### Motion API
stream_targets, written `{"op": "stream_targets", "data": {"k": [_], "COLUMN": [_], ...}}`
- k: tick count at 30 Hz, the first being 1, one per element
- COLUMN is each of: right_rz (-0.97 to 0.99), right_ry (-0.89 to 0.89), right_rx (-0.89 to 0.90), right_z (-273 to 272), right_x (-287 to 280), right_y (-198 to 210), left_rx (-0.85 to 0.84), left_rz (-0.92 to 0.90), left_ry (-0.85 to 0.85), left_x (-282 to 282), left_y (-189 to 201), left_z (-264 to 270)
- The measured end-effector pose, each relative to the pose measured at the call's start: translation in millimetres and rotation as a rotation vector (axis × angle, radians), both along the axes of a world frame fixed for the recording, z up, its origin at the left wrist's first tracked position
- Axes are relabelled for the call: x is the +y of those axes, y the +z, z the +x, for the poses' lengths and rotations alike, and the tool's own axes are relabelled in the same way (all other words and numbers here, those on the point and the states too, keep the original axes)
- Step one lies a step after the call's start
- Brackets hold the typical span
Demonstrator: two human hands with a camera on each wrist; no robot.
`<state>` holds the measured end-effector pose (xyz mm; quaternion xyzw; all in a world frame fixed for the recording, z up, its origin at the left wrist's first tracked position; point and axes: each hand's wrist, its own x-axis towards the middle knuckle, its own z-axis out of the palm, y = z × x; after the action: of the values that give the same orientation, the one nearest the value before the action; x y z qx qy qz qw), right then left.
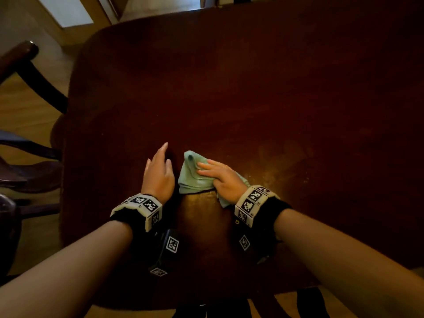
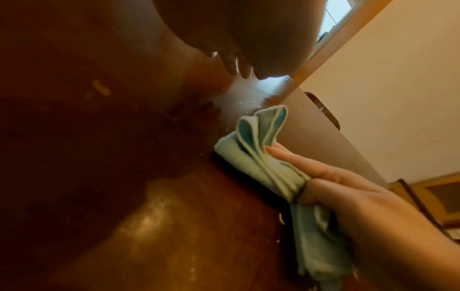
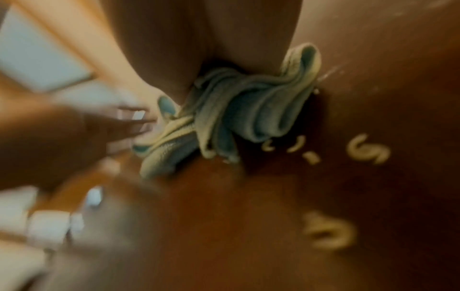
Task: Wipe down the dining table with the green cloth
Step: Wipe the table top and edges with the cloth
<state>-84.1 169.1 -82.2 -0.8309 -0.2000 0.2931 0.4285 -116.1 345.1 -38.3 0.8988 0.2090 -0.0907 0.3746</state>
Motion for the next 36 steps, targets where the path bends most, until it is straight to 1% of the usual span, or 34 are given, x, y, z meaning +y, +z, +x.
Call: {"op": "stream_targets", "data": {"k": [2,3,4,6,9,11,14,16,18,19,22,23,26,29,33,36], "right_rz": [0.109,0.150,0.174,0.205,0.200,0.173,0.075,-0.018,-0.159,-0.257,-0.499,-0.514,-0.459,-0.384,-0.273,-0.171], "right_ry": [-0.259,-0.401,-0.538,-0.767,-0.996,-1.147,-1.336,-1.407,-1.391,-1.333,-1.045,-0.970,-0.774,-0.684,-0.634,-0.565], "right_rx": [0.145,0.184,0.193,0.148,0.029,-0.051,-0.123,-0.163,-0.203,-0.205,-0.219,-0.222,-0.266,-0.248,-0.162,-0.149], "right_z": [0.3,3.2,6.6,17.2,30.0,36.7,40.5,37.6,32.3,30.9,26.9,26.1,15.2,-0.8,-36.6,-78.4], "right_x": [-5.8,-11.7,-23.2,-54.7,-110.4,-151.1,-211.4,-242.6,-262.4,-267.9,-256.9,-245.4,-196.9,-141.8,-70.0,-18.7], "right_y": [14.0,23.2,30.9,40.2,44.4,39.6,27.7,22.2,16.7,11.6,-2.0,-5.9,-9.2,-6.9,-0.6,4.0], "left_rx": [0.018,0.028,0.038,0.067,0.061,0.039,0.047,0.037,0.037,0.042,0.054,0.056,0.031,0.004,-0.013,-0.020], "left_rz": [-0.017,-0.026,-0.034,-0.059,-0.091,-0.030,0.115,0.174,0.199,0.209,0.203,0.180,0.081,0.042,0.067,0.089], "left_ry": [-0.025,-0.040,-0.063,-0.103,-0.193,-0.292,-0.292,-0.277,-0.300,-0.317,-0.338,-0.331,-0.238,-0.111,-0.129,-0.132], "left_x": [-0.9,-4.0,-10.9,-30.4,-65.4,-85.8,-101.0,-104.6,-104.4,-103.4,-100.0,-98.8,-91.9,-75.7,-44.4,-19.0], "left_y": [2.6,3.9,4.4,5.2,-0.1,-9.1,-22.2,-26.7,-28.6,-29.6,-30.1,-29.6,-22.8,-13.7,-11.6,-11.7], "left_z": [-5.5,-6.4,-6.4,-2.0,13.7,22.9,24.3,20.7,19.2,19.4,20.4,20.9,17.4,5.0,-20.2,-40.7]}}
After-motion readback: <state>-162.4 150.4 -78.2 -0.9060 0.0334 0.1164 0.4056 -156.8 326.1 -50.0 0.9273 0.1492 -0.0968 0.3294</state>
